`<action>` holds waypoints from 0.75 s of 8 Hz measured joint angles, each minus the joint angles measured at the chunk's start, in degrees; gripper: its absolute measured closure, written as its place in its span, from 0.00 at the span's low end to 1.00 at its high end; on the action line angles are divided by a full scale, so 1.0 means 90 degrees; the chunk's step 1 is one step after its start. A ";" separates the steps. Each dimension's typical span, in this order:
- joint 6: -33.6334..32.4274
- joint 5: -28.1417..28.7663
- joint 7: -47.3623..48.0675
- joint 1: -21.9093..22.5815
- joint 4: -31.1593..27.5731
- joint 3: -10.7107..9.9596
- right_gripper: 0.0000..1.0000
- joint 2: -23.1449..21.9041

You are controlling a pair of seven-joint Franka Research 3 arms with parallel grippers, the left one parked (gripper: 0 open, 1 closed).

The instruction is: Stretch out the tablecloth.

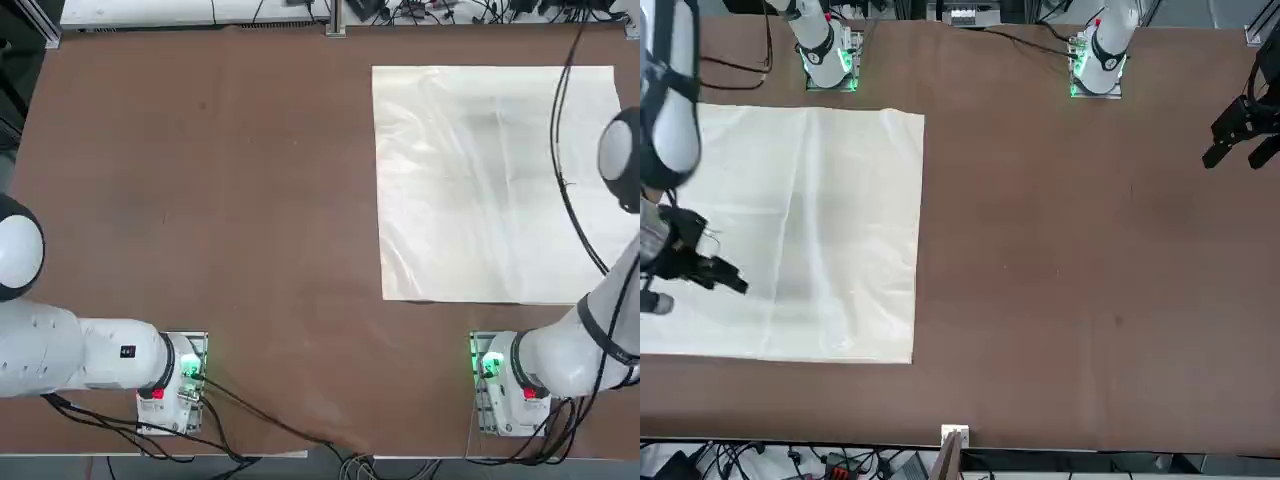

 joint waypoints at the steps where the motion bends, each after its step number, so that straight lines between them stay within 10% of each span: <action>1: -0.0428 -0.0430 0.0108 -0.0553 -0.0007 0.0589 0.00 -0.0380; 3: -0.1167 -0.0874 0.0490 -0.1519 -0.0040 0.1660 0.00 -0.0954; 6: -0.1670 -0.0936 0.0601 -0.1935 -0.0099 0.2085 0.00 -0.1393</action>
